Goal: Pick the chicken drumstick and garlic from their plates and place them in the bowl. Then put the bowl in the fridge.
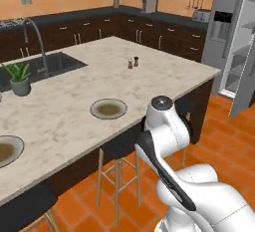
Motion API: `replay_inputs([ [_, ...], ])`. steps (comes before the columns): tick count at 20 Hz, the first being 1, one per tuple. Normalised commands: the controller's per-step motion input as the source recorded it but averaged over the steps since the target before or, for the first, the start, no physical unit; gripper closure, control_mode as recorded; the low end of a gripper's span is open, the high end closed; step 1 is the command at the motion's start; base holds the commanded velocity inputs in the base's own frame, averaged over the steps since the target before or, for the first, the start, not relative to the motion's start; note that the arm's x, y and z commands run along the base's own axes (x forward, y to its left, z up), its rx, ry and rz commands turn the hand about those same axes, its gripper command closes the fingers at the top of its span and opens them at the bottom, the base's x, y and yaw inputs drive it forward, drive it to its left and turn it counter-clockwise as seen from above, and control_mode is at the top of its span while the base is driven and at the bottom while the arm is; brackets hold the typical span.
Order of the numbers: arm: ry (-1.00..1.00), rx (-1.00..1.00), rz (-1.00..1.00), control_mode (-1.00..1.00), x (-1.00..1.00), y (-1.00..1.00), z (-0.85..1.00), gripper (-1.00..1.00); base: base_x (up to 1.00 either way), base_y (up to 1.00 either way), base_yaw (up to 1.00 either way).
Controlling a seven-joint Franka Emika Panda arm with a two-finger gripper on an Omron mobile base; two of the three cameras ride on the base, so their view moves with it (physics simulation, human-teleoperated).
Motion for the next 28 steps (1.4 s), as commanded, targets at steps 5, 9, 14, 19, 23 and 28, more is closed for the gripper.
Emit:
replay_inputs([
  [5,0.00,0.00,0.00,1.00,0.00,0.00,0.00,1.00,0.05,0.00,-0.86],
  [9,0.00,0.00,0.00,1.00,0.00,0.00,0.00,1.00,0.52,-0.09,-0.68],
  [14,0.00,0.00,0.00,1.00,0.00,0.00,0.00,1.00,0.99,-0.59,-0.30],
  [19,0.00,0.00,0.00,1.00,0.00,0.00,0.00,1.00,1.00,-0.87,-0.01],
  [23,0.00,0.00,0.00,1.00,0.00,0.00,0.00,1.00,1.00,-0.84,0.14],
  [28,0.00,0.00,0.00,1.00,0.00,0.00,0.00,1.00,1.00,-0.91,0.26],
])
